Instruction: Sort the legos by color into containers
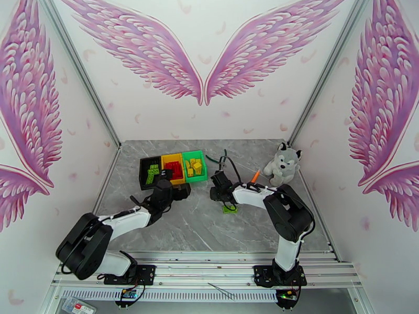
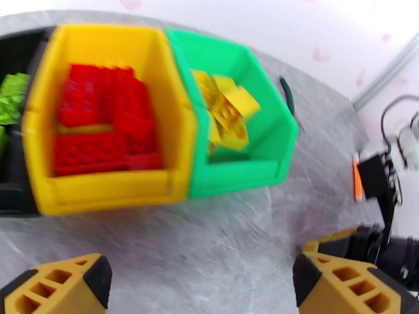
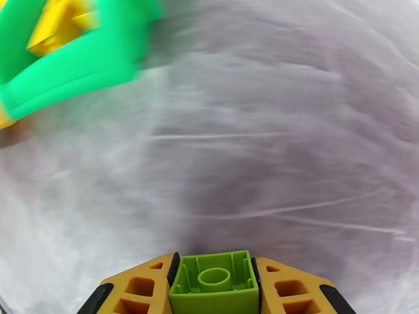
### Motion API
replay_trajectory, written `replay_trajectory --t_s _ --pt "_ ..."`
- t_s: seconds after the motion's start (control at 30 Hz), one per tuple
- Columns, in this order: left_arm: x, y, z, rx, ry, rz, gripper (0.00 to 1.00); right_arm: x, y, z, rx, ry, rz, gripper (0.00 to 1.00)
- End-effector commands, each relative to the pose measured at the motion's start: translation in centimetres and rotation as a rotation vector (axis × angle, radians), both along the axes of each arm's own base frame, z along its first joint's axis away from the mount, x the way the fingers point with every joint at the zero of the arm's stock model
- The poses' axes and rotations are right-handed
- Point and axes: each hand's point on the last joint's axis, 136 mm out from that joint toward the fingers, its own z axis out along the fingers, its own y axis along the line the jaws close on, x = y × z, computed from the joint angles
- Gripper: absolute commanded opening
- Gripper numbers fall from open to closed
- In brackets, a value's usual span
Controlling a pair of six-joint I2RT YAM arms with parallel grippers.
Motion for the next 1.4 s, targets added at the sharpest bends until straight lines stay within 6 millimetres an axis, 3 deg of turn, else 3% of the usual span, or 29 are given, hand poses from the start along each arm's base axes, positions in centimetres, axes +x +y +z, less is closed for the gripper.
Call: replay_trajectory --t_s 0.0,0.23,0.43,0.53,0.7,0.8,0.87,1.0,1.2,1.37 --pt "-0.6 3.7 0.7 0.032 -0.008 0.094 0.99 0.1 7.3 4.1 0.231 -0.039 0.180 0.23" --pt "-0.9 11.5 1.1 -0.053 -0.010 0.303 0.99 -0.2 17.5 7.8 0.518 0.003 0.387 0.23" --pt "-1.9 17.1 0.6 -0.226 -0.020 0.455 0.99 1.2 23.3 10.7 0.674 -0.028 0.461 0.26" --pt "-2.6 18.6 0.6 -0.280 -0.036 0.497 0.99 2.7 25.3 11.6 0.748 -0.050 0.462 0.28" --pt "-3.5 18.9 1.1 -0.304 -0.057 0.505 0.99 5.7 28.4 12.6 0.835 -0.088 0.445 0.34" --pt "-3.9 18.8 1.3 -0.307 -0.059 0.500 0.99 7.8 29.8 12.7 0.839 -0.096 0.423 0.43" --pt "-4.2 18.7 1.3 -0.306 -0.059 0.496 0.99 8.9 30.5 12.4 0.833 -0.104 0.411 0.55" --pt "-4.5 18.4 1.2 -0.302 -0.056 0.481 0.99 10.0 30.4 13.5 0.841 -0.133 0.405 0.67" --pt "-4.1 16.6 1.6 -0.283 -0.055 0.408 0.99 8.4 29.0 16.7 0.812 -0.201 0.462 0.69" --pt "-3.6 13.7 1.8 -0.208 -0.040 0.319 0.99 6.8 25.1 18.2 0.708 -0.282 0.426 0.69"
